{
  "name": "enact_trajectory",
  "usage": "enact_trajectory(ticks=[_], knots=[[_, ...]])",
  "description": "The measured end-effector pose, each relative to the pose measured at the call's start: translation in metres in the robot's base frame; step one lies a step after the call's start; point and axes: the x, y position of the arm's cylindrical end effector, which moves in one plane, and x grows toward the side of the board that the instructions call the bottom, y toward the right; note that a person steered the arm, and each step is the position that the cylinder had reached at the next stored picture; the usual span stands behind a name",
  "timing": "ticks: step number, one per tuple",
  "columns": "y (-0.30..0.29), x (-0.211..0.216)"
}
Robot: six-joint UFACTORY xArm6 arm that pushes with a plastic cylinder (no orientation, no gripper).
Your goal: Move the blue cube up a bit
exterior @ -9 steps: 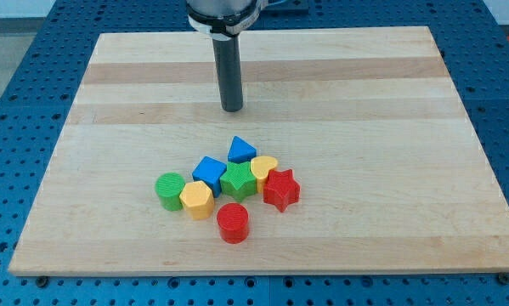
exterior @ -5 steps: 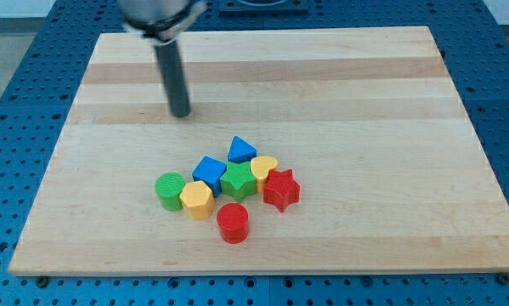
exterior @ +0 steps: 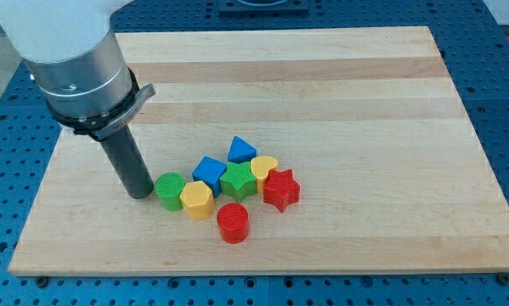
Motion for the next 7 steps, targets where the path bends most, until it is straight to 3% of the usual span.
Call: enact_trajectory(ticks=[1, 3, 7], knots=[[0.040, 0.000], [0.049, -0.006], [0.132, -0.050]])
